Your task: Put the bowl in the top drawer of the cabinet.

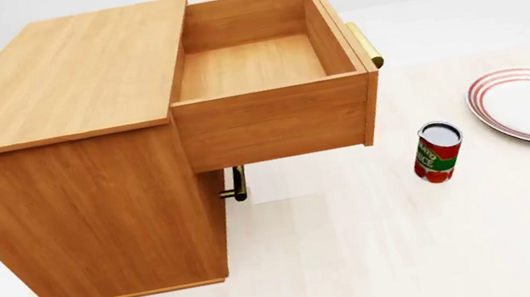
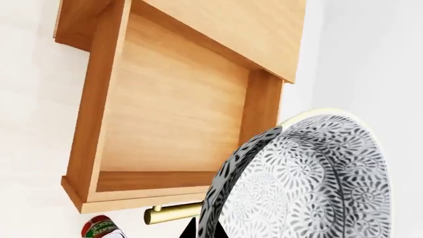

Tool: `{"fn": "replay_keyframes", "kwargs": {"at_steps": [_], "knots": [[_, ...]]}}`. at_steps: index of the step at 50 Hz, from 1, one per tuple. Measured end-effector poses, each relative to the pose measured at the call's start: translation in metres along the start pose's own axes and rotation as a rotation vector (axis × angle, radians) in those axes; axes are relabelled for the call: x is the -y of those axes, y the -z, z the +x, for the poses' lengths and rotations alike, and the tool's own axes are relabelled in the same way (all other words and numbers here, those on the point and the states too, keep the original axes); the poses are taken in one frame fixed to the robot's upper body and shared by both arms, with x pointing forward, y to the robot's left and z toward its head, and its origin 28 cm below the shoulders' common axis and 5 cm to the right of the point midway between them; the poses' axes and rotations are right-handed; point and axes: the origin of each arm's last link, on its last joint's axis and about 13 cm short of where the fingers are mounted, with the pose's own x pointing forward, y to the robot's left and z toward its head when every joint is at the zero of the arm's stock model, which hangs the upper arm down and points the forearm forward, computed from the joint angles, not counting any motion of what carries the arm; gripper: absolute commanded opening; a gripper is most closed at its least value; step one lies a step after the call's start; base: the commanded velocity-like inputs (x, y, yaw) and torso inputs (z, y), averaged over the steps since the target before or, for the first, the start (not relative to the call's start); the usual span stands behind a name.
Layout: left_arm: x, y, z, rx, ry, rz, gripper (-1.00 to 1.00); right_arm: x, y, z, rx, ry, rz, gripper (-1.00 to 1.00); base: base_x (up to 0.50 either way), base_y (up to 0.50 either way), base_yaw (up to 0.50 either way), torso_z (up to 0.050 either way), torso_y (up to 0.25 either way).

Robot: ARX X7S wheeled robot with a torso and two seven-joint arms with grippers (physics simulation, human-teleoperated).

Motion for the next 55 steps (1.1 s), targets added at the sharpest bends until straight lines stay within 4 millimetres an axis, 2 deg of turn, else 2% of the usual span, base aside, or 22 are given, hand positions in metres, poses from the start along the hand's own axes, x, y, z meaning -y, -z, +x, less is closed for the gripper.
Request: {"fn": "replay_keyframes", "kwargs": {"at_steps": [18, 33, 41, 55], "knots": [[0.001, -0.003, -0.003, 0.014, 0.018, -0.008, 1.0, 0.005, -0.023, 0.034, 0.085, 0.014, -0.072, -1.0, 0.0, 0.0, 0.0, 0.0, 0.001], [0.001, -0.009, -0.004, 0.027, 0.016, 0.014, 1.0, 0.004, -0.03, 0.052, 0.14, 0.085, -0.074, -1.0, 0.0, 0.0, 0.0, 0.0, 0.0], [-0.001, -0.009, -0.004, 0.035, 0.015, 0.025, 1.0, 0.004, -0.031, 0.055, 0.137, 0.128, -0.078, -1.0, 0.0, 0.0, 0.0, 0.0, 0.0], [0.002, -0.017, -0.009, 0.048, 0.02, 0.073, 1.0, 0.006, -0.034, 0.047, 0.121, 0.183, -0.075, -1.0, 0.0, 0.0, 0.0, 0.0, 0.001]]}}
